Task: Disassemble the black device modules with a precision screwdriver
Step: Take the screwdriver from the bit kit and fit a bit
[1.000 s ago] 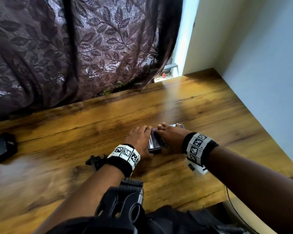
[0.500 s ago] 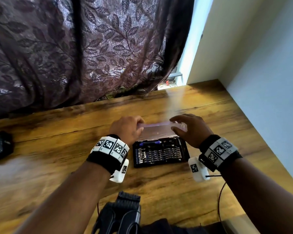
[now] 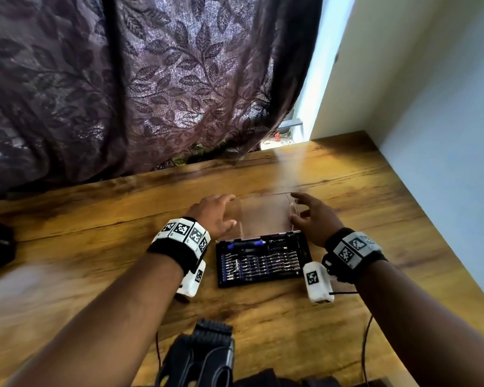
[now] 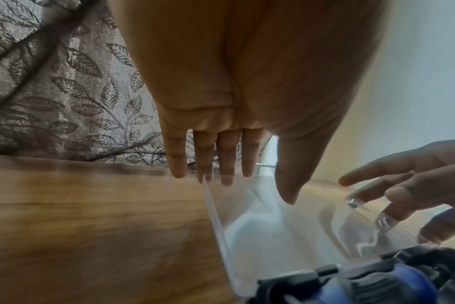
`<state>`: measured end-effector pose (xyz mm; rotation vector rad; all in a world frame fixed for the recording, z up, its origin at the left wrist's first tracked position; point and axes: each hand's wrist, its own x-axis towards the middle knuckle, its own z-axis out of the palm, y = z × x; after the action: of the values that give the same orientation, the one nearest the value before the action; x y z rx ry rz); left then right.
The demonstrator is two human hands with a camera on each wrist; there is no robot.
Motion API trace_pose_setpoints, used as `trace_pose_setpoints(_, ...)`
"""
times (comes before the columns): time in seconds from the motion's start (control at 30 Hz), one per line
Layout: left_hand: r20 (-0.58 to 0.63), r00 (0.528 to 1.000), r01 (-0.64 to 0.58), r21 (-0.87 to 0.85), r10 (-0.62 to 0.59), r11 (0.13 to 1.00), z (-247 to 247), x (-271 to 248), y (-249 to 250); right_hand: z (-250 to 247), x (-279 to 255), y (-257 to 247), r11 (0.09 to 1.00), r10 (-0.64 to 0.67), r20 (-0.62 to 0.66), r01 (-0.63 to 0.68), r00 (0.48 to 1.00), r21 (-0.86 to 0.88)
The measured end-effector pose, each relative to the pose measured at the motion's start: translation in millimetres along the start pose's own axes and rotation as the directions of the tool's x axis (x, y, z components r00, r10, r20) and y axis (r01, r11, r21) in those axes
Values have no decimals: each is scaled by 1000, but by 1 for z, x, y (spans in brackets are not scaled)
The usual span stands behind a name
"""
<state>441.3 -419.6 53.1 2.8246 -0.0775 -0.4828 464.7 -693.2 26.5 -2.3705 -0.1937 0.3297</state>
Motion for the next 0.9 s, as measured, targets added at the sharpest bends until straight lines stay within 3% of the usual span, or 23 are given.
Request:
trace_pose_setpoints(0.33,-82,996,-31,-64,26,997,-3,-35,-4,3,-38,0,987,-150,10,150,989,-60)
trace_pose_setpoints(0.47,-54,997,53,-87,-58,995,10,-49,-3,6,-59,-6,974,-192,63,198,979,-107)
trace_pose_setpoints(0.6,-56,987,142,-98,-148,985,26,-60,-6,10,-76,0,977,-132,154,155,979,-147)
trace_pose_setpoints(0.77,-57,980,184,-69,-188,980,34,-73,7,14,-81,7,975,-130,158,155,979,-159)
trace_pose_setpoints(0.9,-82,962,249,-142,-262,958,39,-75,16,15,-79,9,959,-161,168,194,972,-207)
